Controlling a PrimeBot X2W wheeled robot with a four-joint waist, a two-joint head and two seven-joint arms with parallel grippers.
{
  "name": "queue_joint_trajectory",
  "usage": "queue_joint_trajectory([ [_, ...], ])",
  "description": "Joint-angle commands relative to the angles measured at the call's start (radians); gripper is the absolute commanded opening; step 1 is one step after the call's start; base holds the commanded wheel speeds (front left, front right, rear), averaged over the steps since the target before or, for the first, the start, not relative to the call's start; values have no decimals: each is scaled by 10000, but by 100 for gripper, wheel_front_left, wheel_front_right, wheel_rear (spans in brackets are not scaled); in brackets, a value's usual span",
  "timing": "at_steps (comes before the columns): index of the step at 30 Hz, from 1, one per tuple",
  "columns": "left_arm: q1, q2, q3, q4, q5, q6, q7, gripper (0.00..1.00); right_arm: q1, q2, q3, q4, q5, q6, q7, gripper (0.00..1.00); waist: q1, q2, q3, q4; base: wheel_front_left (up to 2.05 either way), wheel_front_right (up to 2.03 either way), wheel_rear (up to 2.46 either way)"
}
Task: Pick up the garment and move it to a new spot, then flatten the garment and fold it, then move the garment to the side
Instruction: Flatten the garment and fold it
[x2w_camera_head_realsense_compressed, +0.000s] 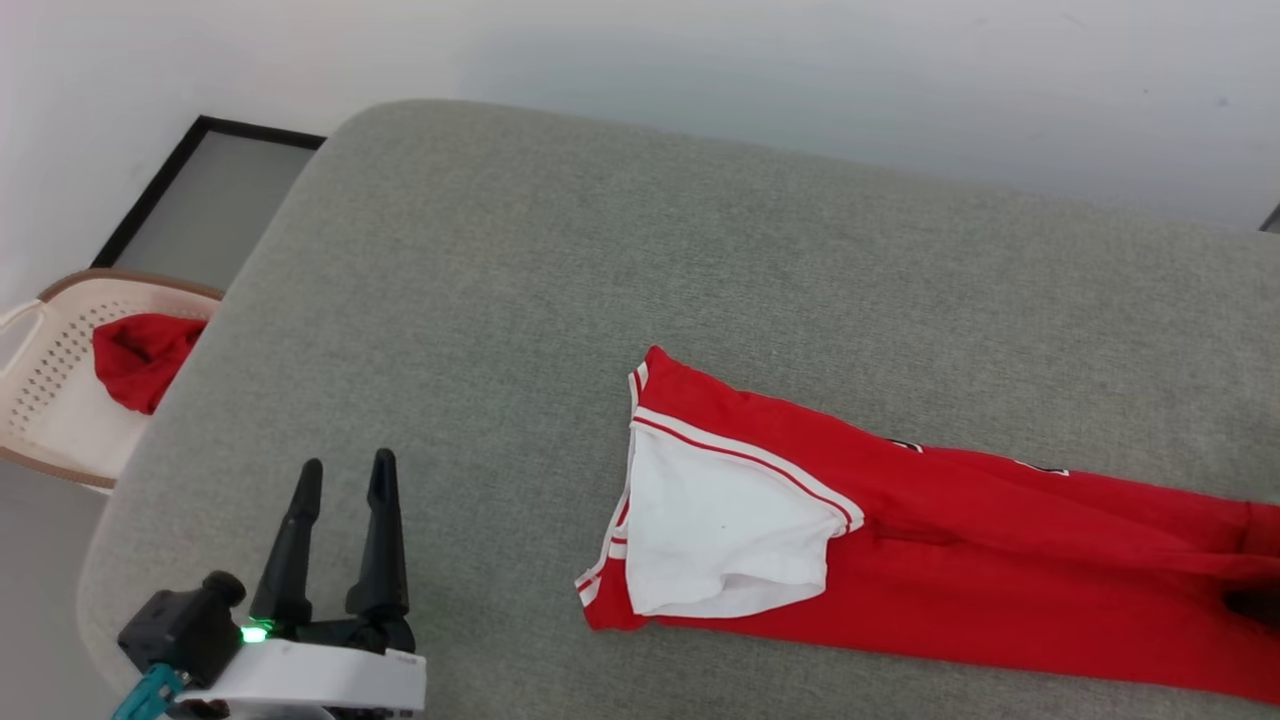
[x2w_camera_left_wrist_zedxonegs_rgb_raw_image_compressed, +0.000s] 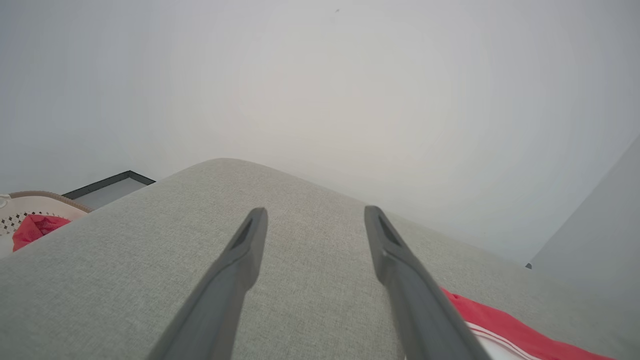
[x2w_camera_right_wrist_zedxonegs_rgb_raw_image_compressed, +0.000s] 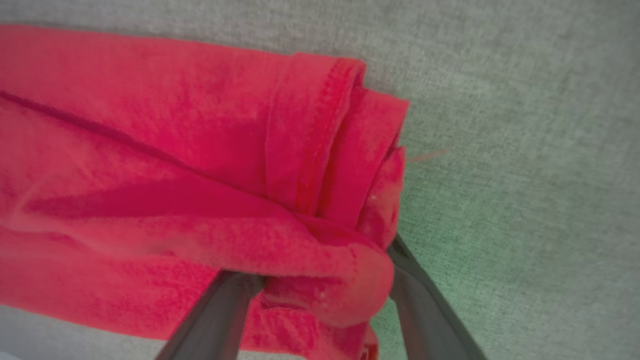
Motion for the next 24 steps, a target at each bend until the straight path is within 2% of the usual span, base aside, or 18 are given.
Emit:
queue_joint_trajectory([
  [1, 39, -11, 47, 32, 39, -22, -7, 100, 238, 660, 387, 244, 161, 61, 103, 30, 0, 0, -5, 53, 0, 0, 0],
  [2, 61, -41, 88, 68, -1, -23, -7, 100, 268, 682, 452, 275, 318, 62, 235, 0, 0, 0, -12, 62, 0, 0, 0],
  [13, -9, -161, 98, 313, -280, -24, -7, 100, 30, 188, 161, 344, 967, 46, -316, 0, 0, 0, -66, -31, 0, 0, 0],
  [24, 65, 4, 120, 440, -339, -25, -9, 100, -480, -579, -154, 868, 552, 26, -1251, 0, 0, 0, -284, -384, 0, 0, 0],
])
